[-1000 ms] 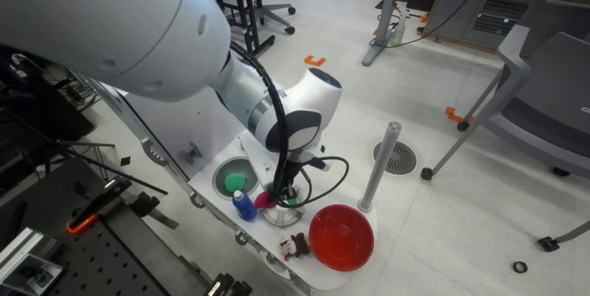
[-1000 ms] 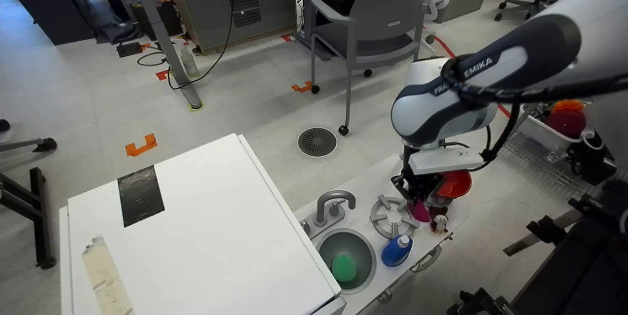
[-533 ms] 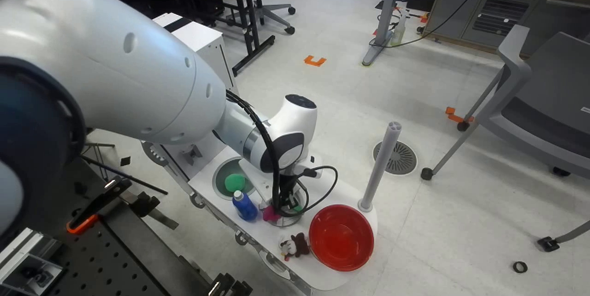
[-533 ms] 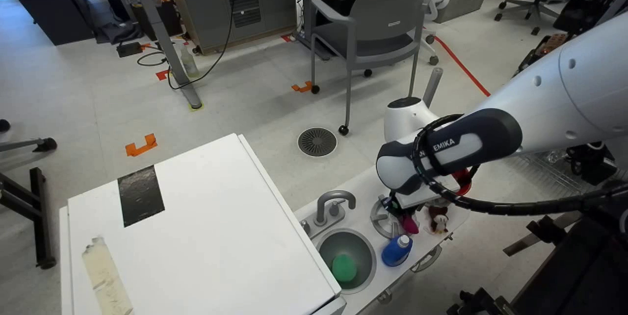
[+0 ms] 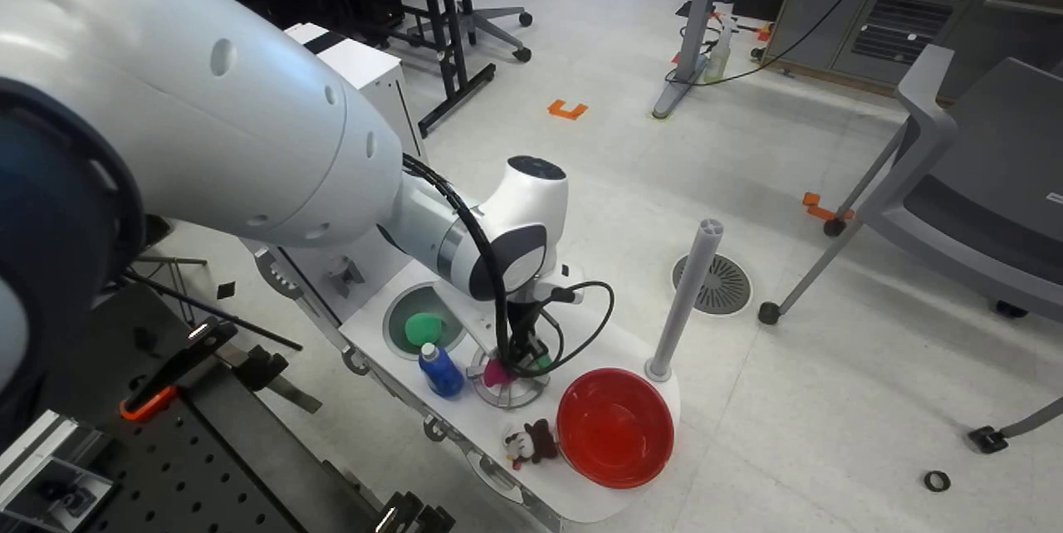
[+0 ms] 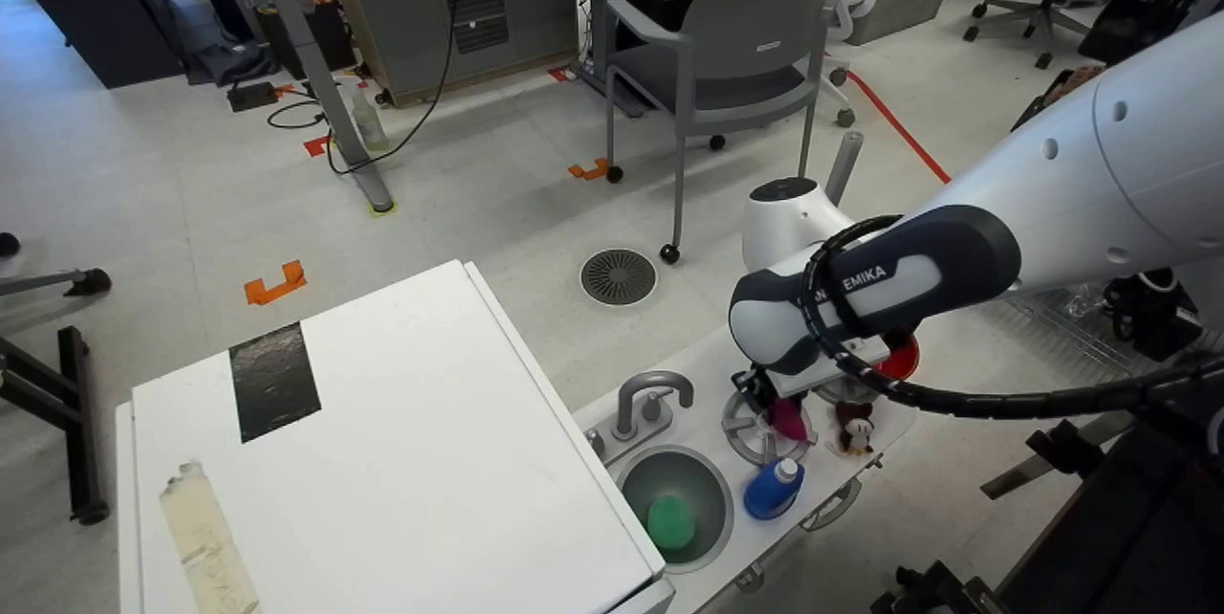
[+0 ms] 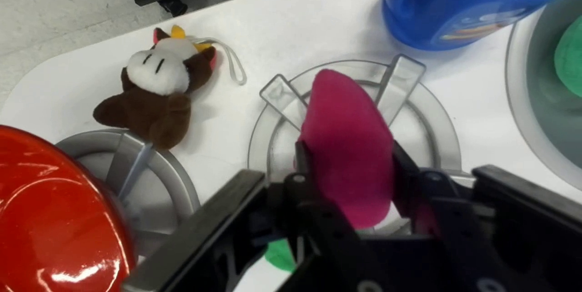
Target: Remove the tulip plush toy from the red bowl
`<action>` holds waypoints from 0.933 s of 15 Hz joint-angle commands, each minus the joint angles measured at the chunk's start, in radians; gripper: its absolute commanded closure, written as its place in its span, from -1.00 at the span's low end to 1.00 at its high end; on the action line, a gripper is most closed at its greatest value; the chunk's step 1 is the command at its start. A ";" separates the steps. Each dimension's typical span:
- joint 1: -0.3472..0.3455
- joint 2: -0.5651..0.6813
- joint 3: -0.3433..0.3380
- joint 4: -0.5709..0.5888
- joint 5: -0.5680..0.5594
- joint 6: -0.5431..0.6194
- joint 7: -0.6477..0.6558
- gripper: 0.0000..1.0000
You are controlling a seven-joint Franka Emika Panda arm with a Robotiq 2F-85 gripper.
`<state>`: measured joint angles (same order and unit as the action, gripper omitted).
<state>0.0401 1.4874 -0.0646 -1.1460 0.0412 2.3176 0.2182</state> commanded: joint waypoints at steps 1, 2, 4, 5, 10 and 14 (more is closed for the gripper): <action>-0.015 0.000 0.002 0.018 -0.003 -0.071 -0.005 -0.46; -0.024 0.000 0.010 0.026 0.003 -0.126 -0.010 -0.63; -0.042 -0.034 0.031 0.006 0.018 -0.257 -0.040 -0.92; -0.049 -0.064 0.040 -0.018 0.022 -0.315 -0.056 -0.99; -0.117 -0.290 0.081 -0.202 0.047 -0.460 -0.202 -1.00; -0.106 -0.276 0.051 -0.152 0.039 -0.484 -0.175 -1.00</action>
